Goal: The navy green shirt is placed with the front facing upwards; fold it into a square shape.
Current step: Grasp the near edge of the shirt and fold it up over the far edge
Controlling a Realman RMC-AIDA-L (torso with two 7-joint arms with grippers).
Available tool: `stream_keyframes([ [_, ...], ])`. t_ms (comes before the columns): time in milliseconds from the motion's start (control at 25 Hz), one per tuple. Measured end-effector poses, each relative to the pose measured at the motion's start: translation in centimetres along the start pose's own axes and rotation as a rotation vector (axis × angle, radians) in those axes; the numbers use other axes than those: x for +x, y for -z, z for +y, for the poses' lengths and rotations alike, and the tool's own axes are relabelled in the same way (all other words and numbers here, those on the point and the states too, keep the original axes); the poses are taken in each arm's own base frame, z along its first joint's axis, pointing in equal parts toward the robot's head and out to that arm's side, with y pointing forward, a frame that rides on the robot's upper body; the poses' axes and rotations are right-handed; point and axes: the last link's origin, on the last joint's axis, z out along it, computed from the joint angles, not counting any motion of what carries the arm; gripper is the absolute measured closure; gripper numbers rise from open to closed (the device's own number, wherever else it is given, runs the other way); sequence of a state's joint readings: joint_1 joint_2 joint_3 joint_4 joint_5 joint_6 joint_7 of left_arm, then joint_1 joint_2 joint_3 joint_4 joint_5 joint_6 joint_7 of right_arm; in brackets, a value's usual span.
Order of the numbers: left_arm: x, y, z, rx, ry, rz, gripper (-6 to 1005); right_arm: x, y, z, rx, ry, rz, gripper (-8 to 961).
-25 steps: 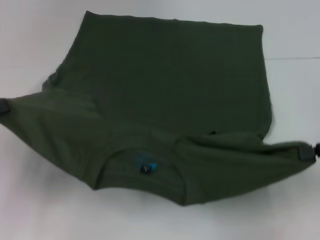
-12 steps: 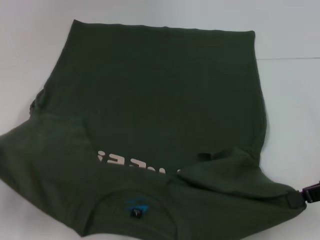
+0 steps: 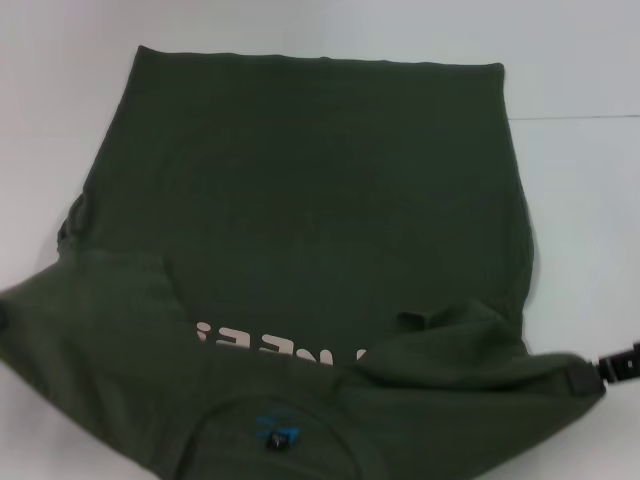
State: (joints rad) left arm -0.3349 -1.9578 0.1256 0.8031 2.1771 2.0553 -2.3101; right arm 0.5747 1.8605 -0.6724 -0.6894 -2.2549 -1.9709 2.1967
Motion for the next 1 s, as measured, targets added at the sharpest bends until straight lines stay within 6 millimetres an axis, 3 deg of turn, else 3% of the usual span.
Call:
stream_keyframes([
  [400,4.8,-4.5,0.9,-0.085,-0.082,0.106,970,-1.4,2.2,-1.1,0.025,-0.036,-0.306,903],
  [600,7.0,-5.2,0.8,-0.098,-0.109,0.250,970,-2.1,3.0,-1.8,0.045,-0.053,-0.446,895],
  [760,8.0,-5.9,0.2,-0.089,-0.118,0.337,970,-2.6,3.2,-2.2,0.039,-0.043,-0.553,888],
  [1000,8.6,-9.1,-0.8,-0.056,-0.147,0.396,971,-3.4,2.3,-3.3,0.075,-0.024,-0.661,878],
])
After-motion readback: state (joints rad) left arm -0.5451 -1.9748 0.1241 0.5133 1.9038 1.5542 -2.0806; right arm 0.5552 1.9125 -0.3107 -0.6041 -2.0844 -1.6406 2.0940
